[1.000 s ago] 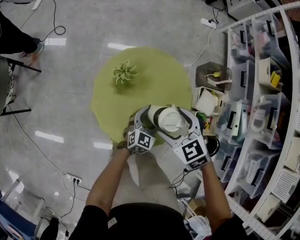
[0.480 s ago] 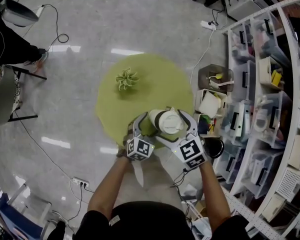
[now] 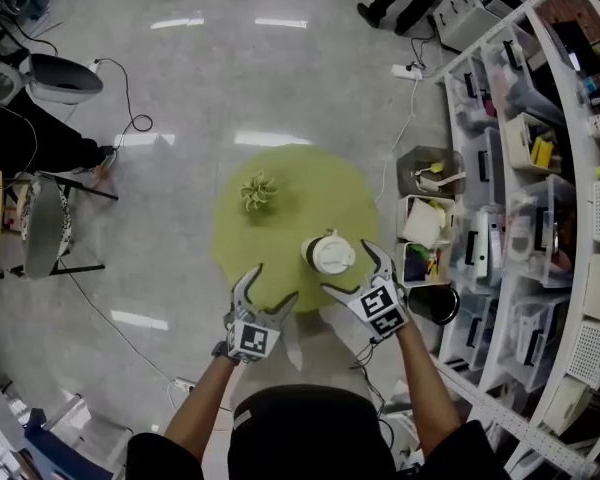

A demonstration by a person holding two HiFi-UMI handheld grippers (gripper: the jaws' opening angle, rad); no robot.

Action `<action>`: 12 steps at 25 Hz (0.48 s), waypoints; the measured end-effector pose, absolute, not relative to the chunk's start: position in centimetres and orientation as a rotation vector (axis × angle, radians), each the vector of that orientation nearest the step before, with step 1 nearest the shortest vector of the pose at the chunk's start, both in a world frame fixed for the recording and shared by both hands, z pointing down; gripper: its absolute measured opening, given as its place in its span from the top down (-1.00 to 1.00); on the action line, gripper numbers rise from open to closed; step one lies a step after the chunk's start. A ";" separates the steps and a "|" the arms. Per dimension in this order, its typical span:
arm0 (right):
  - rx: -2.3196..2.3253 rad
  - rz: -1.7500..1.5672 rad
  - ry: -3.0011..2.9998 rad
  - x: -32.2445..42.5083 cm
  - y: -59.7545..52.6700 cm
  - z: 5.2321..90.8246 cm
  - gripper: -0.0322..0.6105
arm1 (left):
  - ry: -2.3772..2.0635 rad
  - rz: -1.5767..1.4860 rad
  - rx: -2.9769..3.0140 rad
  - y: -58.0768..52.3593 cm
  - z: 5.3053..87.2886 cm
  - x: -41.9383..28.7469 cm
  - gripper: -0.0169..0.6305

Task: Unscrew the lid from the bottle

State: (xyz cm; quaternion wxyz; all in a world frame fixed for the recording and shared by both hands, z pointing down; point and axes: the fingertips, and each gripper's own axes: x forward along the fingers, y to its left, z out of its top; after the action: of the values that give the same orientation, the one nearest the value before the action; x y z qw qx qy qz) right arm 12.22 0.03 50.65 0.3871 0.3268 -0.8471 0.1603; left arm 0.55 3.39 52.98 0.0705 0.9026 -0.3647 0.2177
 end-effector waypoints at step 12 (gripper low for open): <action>1.210 0.304 -2.376 15.7 4.2 35.0 -0.25 | -1.629 0.239 2.558 4.4 32.7 -9.3 0.03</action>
State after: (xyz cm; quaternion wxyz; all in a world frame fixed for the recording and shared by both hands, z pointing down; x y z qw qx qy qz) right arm 15.73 4.21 35.03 0.2270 0.4391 -0.8623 0.1102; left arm -9.31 4.39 32.71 0.0497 0.8398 -0.5349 0.0786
